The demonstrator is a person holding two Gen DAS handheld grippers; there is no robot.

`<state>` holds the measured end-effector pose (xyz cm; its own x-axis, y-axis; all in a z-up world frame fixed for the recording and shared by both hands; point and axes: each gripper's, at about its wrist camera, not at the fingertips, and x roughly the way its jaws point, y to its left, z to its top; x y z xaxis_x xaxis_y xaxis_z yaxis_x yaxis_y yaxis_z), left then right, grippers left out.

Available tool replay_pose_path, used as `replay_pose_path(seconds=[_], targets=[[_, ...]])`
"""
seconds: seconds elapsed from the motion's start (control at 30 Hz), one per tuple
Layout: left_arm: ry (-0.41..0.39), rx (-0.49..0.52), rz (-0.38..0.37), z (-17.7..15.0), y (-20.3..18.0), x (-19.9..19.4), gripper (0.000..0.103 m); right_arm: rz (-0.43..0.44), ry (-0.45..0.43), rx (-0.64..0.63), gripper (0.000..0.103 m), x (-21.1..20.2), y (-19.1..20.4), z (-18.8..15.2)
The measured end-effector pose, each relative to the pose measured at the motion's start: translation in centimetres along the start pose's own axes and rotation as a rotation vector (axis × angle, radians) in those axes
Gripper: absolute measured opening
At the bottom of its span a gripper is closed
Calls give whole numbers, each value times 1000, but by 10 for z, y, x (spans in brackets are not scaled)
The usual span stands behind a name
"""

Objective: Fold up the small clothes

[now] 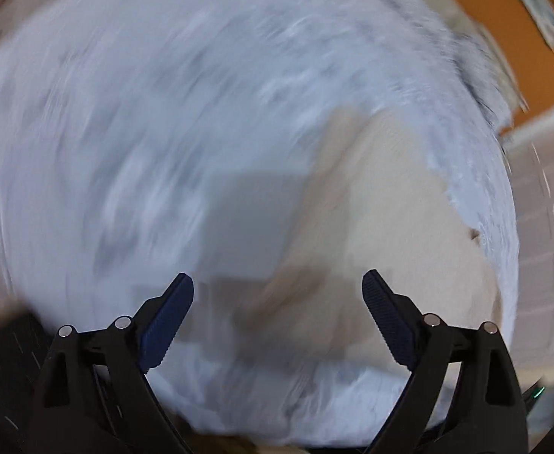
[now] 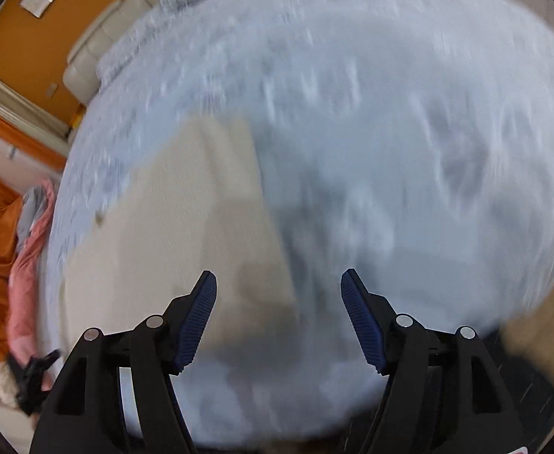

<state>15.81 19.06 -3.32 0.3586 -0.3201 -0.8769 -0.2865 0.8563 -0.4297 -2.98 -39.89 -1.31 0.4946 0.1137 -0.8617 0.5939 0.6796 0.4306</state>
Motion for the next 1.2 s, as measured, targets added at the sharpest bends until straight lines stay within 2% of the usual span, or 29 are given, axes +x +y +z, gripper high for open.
replay_pose_path(seconds=[0.03,0.1,0.13,0.17,0.2,0.23,0.27,0.33,0.47,0.53,0.6,0.67,0.73,0.77,0.8,0.83,0.87,0.9,0.93,0.97,1.0,1.03,1.13,1.17,1.2], targets=[[19,-56,-6,-7,8,6,88,21,31,16,67,6,-1,-8],[29,-102,-30,-13,8,14,89,57,68,66,67,23,0,-15],[20,-91,-28,-13,1,16,89,96,64,93,67,31,3,-12],[18,-74,-34,-13,-4,17,83,120,63,111,66,35,5,-9],[28,-42,-72,-11,-14,19,74,128,58,144,62,39,8,-4],[55,-8,-86,-9,-23,21,48,141,46,165,38,39,11,0],[72,28,-62,-8,-31,20,33,165,47,173,23,37,14,4],[52,75,-61,-8,-38,6,26,208,32,171,20,22,22,9],[29,151,-89,-19,-34,-48,13,245,-6,50,17,-40,35,-2],[49,163,-82,-33,-23,-66,13,221,-13,2,17,-62,32,-14],[88,164,-59,-51,-8,-76,13,148,1,-65,17,-76,22,-35],[134,161,-40,-72,5,-72,14,64,68,-113,18,-64,7,-53],[170,172,15,-95,17,-57,16,-50,134,-132,21,-43,-12,-71],[146,202,47,-101,15,-57,16,-71,143,-127,19,-40,-13,-71],[81,249,69,-105,5,-69,17,-61,118,-127,21,-47,-12,-70],[30,267,65,-104,-3,-80,27,-64,89,-126,30,-54,-8,-67],[-9,281,58,-101,-9,-88,47,-96,19,-136,34,-68,-1,-60],[-78,305,52,-92,-21,-101,59,-117,-37,-158,43,-78,6,-54],[-133,322,50,-84,-32,-110,78,-135,-110,-189,55,-89,14,-44],[-178,339,42,-74,-41,-115,91,-139,-158,-212,62,-92,20,-36],[-211,361,30,-59,-55,-114,92,-133,-188,-231,71,-92,27,-25],[-213,370,22,-48,-63,-107,92,-118,-198,-249,73,-85,37,-10],[-147,322,17,-10,-80,-57,92,-117,-154,-284,73,-33,57,24],[-105,290,9,1,-79,-36,92,-131,-137,-282,73,-19,62,30],[-52,239,33,11,-77,-8,92,-141,-118,-277,73,-7,66,36]])
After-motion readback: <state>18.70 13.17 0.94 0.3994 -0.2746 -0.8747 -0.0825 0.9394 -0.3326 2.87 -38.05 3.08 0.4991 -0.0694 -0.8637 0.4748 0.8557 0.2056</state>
